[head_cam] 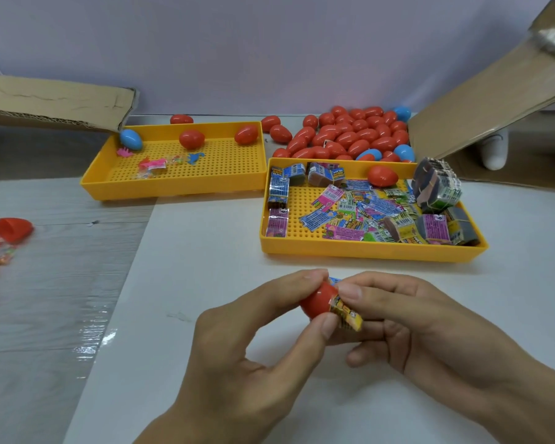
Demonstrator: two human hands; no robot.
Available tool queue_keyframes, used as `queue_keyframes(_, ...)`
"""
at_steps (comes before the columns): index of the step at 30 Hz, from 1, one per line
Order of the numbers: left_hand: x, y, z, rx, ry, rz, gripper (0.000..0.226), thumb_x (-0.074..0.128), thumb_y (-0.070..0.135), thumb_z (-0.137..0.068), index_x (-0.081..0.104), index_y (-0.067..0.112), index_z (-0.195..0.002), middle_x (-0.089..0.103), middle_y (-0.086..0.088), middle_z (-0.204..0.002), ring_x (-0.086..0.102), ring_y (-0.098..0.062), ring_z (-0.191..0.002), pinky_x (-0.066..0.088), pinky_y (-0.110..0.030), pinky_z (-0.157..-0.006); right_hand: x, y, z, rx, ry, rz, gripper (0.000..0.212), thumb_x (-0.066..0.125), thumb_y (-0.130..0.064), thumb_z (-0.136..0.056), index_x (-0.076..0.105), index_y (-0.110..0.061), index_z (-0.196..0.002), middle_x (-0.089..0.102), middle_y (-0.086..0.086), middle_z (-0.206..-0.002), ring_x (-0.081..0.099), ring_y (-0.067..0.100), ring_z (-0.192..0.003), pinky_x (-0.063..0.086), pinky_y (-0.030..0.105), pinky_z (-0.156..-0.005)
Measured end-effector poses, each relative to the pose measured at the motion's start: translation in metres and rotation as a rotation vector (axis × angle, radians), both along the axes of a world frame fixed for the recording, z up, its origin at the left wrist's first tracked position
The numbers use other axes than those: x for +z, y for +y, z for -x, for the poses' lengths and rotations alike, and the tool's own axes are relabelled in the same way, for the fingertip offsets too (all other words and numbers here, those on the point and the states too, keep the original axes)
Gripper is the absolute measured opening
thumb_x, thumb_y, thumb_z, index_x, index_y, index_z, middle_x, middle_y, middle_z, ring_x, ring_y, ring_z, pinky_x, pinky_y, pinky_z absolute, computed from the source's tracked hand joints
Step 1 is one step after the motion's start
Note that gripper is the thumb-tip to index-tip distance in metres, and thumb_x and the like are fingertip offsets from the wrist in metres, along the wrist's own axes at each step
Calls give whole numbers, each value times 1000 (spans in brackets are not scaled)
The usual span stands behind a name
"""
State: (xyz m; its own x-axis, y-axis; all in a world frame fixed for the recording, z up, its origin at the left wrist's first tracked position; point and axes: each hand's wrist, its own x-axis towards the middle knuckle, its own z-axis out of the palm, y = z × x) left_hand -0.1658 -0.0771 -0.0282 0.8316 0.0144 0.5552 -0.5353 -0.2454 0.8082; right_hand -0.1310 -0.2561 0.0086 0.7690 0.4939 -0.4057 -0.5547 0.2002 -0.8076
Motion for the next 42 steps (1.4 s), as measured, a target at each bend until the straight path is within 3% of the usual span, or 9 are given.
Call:
queue_keyframes(9, -2, -4, -1, -27, 69, -18, 35, 70, 21, -85, 68, 13, -119, 73, 11, -114, 70, -7, -106, 54, -22, -91, -2, 0, -2, -32, 86, -2, 32, 81, -18, -68, 76, 1, -93, 72, 27, -98, 74, 25, -73, 58, 26, -53)
queue_keyframes(14, -5, -2, -2, -77, 121, -1, 40, 74, 22, -82, 68, 17, -122, 71, 11, -120, 69, -11, -111, 55, -32, -94, -5, -2, -3, -14, 108, -13, 46, 80, -20, -70, 69, 9, -104, 69, 32, -105, 73, 27, -78, 60, 27, -57)
queue_keyframes(18, -8, -2, -4, -60, 67, 8, 40, 76, 20, -82, 68, 15, -120, 70, 9, -123, 68, -13, -112, 55, -33, -95, -5, 0, -3, -4, 91, -29, 49, 82, -33, -73, 71, 1, -108, 70, 28, -107, 72, 25, -82, 59, 29, -57)
queue_keyframes(21, -8, -2, -4, -41, 39, 25, 42, 76, 20, -82, 65, 17, -123, 70, 10, -125, 68, -13, -113, 54, -30, -97, -3, 1, -2, 15, 73, 10, 46, 76, -42, -73, 76, -7, -102, 73, 21, -96, 74, 25, -80, 58, 27, -52)
queue_keyframes(32, -4, -3, -2, -12, 4, -18, 40, 75, 21, -80, 67, 10, -118, 71, 3, -121, 69, -11, -110, 55, -27, -94, -4, -2, -4, 21, 155, -77, 45, 84, -32, -65, 77, -3, -99, 74, 22, -99, 75, 24, -79, 58, 25, -53)
queue_keyframes(42, 0, 1, -4, -21, 88, -5, 41, 77, 28, -78, 70, 16, -116, 75, 10, -112, 71, -8, -104, 56, -27, -90, -1, -1, -4, -1, 62, 20, 37, 81, -36, -74, 78, -8, -97, 73, 21, -98, 74, 25, -79, 57, 28, -52)
